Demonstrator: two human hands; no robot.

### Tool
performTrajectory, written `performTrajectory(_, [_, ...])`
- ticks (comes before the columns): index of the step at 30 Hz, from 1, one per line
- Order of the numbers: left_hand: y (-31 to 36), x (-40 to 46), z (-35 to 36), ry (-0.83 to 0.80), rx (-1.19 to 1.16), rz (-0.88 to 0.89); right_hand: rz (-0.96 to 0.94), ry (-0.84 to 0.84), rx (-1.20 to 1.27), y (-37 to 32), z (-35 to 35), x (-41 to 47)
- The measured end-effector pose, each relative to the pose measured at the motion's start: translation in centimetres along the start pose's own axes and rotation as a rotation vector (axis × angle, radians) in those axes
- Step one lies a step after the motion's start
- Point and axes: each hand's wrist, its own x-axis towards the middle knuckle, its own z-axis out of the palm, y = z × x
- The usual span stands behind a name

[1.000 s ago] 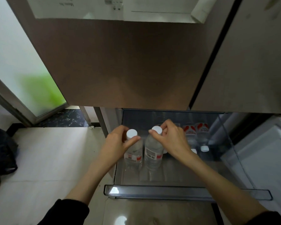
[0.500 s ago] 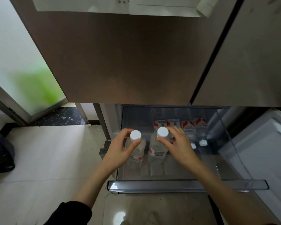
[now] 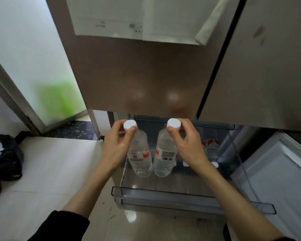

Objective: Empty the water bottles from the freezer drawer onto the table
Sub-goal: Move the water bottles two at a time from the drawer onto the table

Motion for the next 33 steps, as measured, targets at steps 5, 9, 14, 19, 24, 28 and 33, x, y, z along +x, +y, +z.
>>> performTrajectory(5, [5.2,-1.1,-5.5,0.242,-0.042,0.081,-0.248,-0.108,0.028,-6.9,-0.4,1.6])
performTrajectory(9, [7.5,-3.7,-11.2,0.379,0.057,0.084,-0.401,-0.285,-0.016,-11.6,2.0,0.9])
performTrajectory(14, [7.4,-9.8,-18.0,0.534,0.203,0.026,-0.473,-0.452,0.072,-15.9,8.3,-1.9])
performTrajectory(19, [6.2,-17.6,-26.6,0.740,0.285,-0.099,-0.585,-0.664,0.164,-21.9,17.2,-7.4])
performTrajectory(24, [4.7,-26.7,-35.9,0.868,0.407,-0.181,-0.638,-0.815,0.269,-28.2,26.6,-14.7])
performTrajectory(28, [3.8,-33.8,-43.7,0.911,0.492,-0.256,-0.702,-0.913,0.314,-33.7,33.4,-21.3])
performTrajectory(33, [2.6,-42.4,-51.8,1.009,0.537,-0.346,-0.776,-1.038,0.332,-39.9,40.9,-29.0])
